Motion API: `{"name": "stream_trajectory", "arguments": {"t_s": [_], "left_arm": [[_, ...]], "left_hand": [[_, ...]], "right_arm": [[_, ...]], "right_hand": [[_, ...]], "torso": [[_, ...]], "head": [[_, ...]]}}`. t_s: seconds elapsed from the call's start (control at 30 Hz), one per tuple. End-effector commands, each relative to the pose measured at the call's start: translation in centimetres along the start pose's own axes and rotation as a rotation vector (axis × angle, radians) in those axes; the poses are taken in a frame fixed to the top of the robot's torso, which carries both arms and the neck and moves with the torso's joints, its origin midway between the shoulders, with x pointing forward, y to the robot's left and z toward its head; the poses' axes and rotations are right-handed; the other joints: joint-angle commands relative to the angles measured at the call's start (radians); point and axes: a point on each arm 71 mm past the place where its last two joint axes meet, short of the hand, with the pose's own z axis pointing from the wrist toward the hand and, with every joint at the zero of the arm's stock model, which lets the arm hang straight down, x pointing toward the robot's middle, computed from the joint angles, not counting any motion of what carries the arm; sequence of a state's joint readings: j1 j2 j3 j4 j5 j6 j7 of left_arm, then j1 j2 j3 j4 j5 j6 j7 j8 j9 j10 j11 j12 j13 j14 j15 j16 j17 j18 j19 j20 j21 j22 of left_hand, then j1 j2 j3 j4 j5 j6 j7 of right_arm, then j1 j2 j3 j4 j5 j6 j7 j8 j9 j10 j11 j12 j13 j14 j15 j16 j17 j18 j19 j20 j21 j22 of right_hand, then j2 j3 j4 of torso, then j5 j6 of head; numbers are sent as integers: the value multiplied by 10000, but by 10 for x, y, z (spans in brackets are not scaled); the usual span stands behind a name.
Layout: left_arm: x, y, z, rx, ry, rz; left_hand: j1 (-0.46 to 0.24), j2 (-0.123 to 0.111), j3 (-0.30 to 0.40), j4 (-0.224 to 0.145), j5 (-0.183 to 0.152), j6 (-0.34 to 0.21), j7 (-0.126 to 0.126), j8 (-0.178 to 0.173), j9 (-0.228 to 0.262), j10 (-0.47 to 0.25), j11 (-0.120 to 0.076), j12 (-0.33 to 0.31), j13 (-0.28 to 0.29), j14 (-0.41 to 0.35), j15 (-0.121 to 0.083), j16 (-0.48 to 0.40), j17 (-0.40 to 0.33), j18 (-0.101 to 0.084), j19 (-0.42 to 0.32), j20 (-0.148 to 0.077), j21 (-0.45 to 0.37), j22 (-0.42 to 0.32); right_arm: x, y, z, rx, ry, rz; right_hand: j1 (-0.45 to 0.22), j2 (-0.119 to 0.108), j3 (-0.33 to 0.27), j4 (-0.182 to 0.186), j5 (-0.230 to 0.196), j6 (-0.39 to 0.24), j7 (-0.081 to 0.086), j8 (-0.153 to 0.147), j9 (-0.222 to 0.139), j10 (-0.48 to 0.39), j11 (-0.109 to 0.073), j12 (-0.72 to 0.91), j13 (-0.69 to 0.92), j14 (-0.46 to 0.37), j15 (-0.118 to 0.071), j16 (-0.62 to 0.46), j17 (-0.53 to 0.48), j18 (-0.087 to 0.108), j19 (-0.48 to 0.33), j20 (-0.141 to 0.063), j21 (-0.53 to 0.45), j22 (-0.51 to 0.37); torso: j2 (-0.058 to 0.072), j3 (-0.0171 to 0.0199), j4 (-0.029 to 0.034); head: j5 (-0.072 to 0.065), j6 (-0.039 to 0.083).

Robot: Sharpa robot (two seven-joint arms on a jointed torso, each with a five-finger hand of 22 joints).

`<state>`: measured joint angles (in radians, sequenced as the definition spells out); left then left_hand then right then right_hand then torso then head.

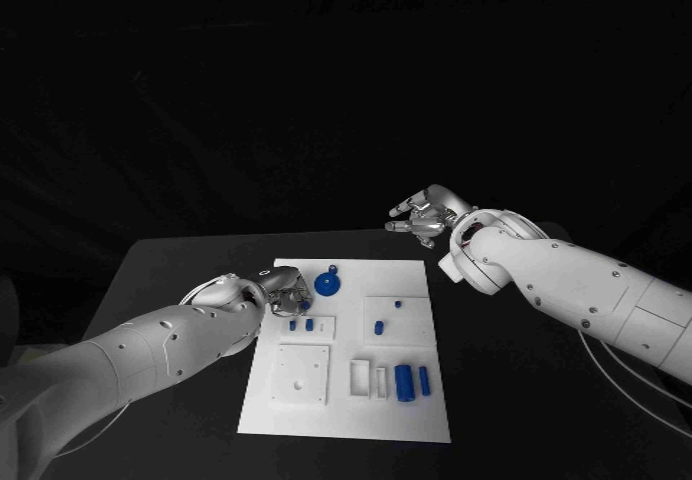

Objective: Assemble the parts on the task board

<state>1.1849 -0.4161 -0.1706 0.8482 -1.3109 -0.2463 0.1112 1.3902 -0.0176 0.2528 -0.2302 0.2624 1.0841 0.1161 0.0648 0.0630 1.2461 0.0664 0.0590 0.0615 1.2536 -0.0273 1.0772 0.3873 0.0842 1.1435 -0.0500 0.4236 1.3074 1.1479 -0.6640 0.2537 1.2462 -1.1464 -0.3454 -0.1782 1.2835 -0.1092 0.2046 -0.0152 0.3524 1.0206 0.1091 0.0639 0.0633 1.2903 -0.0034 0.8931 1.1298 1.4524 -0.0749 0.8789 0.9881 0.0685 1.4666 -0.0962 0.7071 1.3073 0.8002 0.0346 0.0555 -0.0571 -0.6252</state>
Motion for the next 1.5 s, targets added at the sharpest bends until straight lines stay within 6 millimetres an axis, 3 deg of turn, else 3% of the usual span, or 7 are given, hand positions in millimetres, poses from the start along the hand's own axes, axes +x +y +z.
{"name": "stream_trajectory", "arguments": {"t_s": [0.03, 0.7, 0.9, 1.0, 1.07, 1.23, 1.5], "left_arm": [[3, -1, 0, 45, 124, -83], [-2, 9, -4, -166, -281, -118], [-8, 19, -10, -355, -435, -268], [-14, 24, -13, -382, -687, -459], [-22, 26, -15, -308, -1045, -658], [-47, 31, -24, -9, -2264, -1791], [-81, 33, -42, 147, -3347, -5286]], "left_hand": [[-85, -110, 62, -69, -56, -559, -36, -44, -19, -259, 51, 10, -21, -35, 68, -66, -3, 210, 17, 75, -67, 196], [-43, -464, 357, 57, -62, -936, -47, -9, -5, -1280, 356, 20, -27, -121, 264, -56, -308, 416, 54, 282, -179, 220], [12, -465, 404, 33, -27, -817, 27, -7, -5, -1285, 363, 22, -27, -162, 264, -50, -351, 424, 5, 284, -127, 236], [-18, -478, 455, 23, -10, -687, 83, -14, -6, -1226, 356, 16, -29, -230, 255, -158, -432, 407, -81, 283, -76, 236], [-61, -474, 490, 27, 35, -536, 162, 4, 0, -1058, 331, 25, -32, -363, 238, -342, -524, 376, -227, 284, -118, 222], [-245, -457, 474, 105, -110, -296, 208, -10, 4, -740, 266, 24, -25, -538, 211, -1213, -923, 219, -511, 266, -456, 82], [-429, -273, 209, 405, -280, -310, 206, -3, 8, -694, 328, 16, -30, -626, 472, -4935, -2391, -99, -1039, 542, -2538, -1492]], "right_arm": [[1, 1, 0, -105, 33, -15], [3, -2, -1, -43, 434, -104], [8, -3, -4, -458, 883, -685], [12, -6, -6, -744, 1072, -1113], [15, -8, -9, -946, 1221, -1465], [25, -14, -16, -1386, 1531, -2608], [45, -23, -27, -1660, 1683, -4771]], "right_hand": [[-108, 9, 23, 39, 18, 82, 11, -20, -3, -54, -33, 20, 10, -14, -14, -3, 15, 103, 289, 22, -17, 932], [-95, -19, 6, -19, -21, 41, 24, -18, -2, -235, -18, -276, -173, -79, 1, -143, -82, 115, 238, 36, -225, 890], [7, -28, 321, -316, -62, 133, 27, -29, -7, -738, -3, -4324, -4141, -463, 50, -830, -639, 201, -172, 67, -2395, 419], [39, -122, 893, -508, -122, 313, 61, -61, -18, 132, 220, -7203, -7915, -336, 189, -961, -963, 291, -55, 166, -2810, 240], [44, -147, 976, -566, -130, 402, 119, -17, 5, -518, 468, -7935, -8686, -330, 264, -933, -991, 335, -23, 196, -2852, 229], [101, -171, 1315, -922, -446, 855, 51, -5, 38, -540, 639, -8294, -10686, -329, 397, -775, -1118, 576, 95, 391, -2898, 275], [51, -295, 2064, -1141, -1438, 1179, -18, -26, 33, -489, 622, -8317, -10694, -235, 375, -622, -1338, 619, 250, 400, -2878, 384]], "torso": [[-2, 0, 3], [-2, 2, -7], [-8, 7, -11], [-10, 1, -7], [-12, -4, 0], [-18, 1, 5], [-46, -24, 22]], "head": [[13, 17], [18, 43], [-61, 81], [-116, 130], [-157, 131], [-244, 160], [-309, 163]]}}
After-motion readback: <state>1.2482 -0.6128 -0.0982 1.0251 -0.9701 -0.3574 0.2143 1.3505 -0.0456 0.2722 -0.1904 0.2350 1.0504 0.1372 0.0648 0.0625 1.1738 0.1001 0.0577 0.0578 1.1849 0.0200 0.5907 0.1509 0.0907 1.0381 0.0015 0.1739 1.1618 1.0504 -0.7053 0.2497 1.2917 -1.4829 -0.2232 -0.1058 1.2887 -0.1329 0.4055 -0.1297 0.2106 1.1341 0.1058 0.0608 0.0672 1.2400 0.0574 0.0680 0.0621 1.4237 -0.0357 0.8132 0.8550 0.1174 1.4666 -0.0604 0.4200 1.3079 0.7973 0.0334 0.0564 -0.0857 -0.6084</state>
